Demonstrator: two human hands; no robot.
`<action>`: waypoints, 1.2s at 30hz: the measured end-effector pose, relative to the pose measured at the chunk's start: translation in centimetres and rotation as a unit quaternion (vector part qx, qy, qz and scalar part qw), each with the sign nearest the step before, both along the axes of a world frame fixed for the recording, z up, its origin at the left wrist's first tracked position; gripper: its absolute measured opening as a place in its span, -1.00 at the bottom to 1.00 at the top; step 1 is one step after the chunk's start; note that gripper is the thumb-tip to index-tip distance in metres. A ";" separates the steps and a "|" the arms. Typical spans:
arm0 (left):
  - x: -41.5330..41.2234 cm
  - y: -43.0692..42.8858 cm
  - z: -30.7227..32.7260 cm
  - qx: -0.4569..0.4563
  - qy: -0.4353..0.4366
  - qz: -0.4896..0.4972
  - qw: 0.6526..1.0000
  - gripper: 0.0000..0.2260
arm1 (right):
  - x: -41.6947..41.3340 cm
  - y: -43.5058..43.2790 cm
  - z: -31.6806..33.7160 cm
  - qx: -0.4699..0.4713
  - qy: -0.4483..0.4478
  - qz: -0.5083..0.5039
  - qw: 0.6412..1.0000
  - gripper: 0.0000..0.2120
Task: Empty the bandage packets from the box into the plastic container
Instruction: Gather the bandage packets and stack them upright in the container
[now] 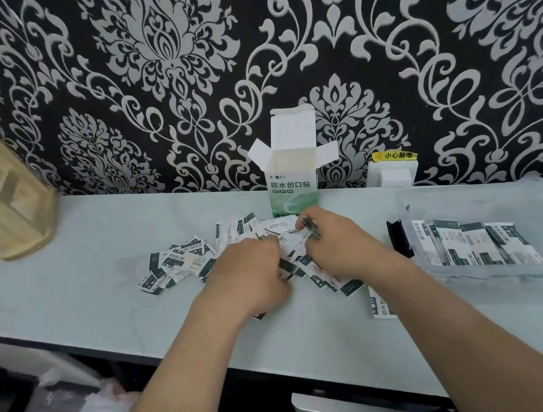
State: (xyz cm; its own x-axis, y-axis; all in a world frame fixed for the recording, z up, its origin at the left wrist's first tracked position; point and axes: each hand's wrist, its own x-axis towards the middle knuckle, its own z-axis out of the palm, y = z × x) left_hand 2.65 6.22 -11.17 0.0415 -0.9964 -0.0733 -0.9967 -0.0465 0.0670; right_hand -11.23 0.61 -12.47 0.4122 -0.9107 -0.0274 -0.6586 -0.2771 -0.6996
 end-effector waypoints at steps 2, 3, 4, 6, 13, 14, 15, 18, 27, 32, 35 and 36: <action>0.7 -0.1 0.3 0.022 0.066 0.025 0.997 -0.58 | 0.1 -0.1 0.2 0.036 -0.092 -0.033 0.995 -0.72; 1.2 -0.2 0.4 0.037 0.124 0.042 0.991 -0.54 | 0.3 -0.2 0.3 0.073 -0.165 -0.057 0.982 -0.72; 1.7 -0.2 0.6 0.047 0.202 0.061 0.976 -0.51 | 0.3 -0.1 0.5 0.125 -0.248 -0.084 0.957 -0.73; 2.6 -0.3 1.1 0.040 0.392 0.099 0.914 -0.50 | 0.6 0.1 1.0 0.256 -0.409 -0.127 0.866 -0.79; -0.4 -1.3 0.8 -0.096 0.449 0.173 0.871 -0.56 | 2.7 1.2 -0.1 0.463 -0.564 -0.074 0.680 -0.70; -1.0 -1.2 0.9 -0.127 0.378 0.168 0.901 -0.61 | 2.8 1.3 -0.1 0.458 -0.554 -0.081 0.690 -0.65; -1.5 -1.1 1.0 -0.153 0.330 0.160 0.918 -0.65 | 2.8 1.3 -0.1 0.453 -0.550 -0.092 0.696 -0.61; -2.0 -0.9 1.3 -0.148 0.313 0.099 0.933 -0.79 | 2.3 0.9 -0.3 0.440 -0.566 -0.119 0.687 -0.64; 4.6 -1.7 0.7 0.001 0.140 0.097 0.985 -0.45 | 0.4 0.4 1.5 0.430 -0.611 -0.205 0.632 -0.79; 4.1 -1.7 -0.4 0.002 0.086 0.059 0.995 -0.57 | 0.6 0.7 1.8 0.473 -0.627 -0.193 0.589 -0.92; 4.2 -1.4 -0.2 -0.037 0.083 0.048 0.995 -0.72 | 0.6 0.4 1.4 0.497 -0.621 -0.184 0.578 -0.85; 4.3 -1.2 -0.1 -0.046 0.098 0.050 0.993 -0.75 | 0.5 0.3 1.3 0.501 -0.610 -0.177 0.588 -0.83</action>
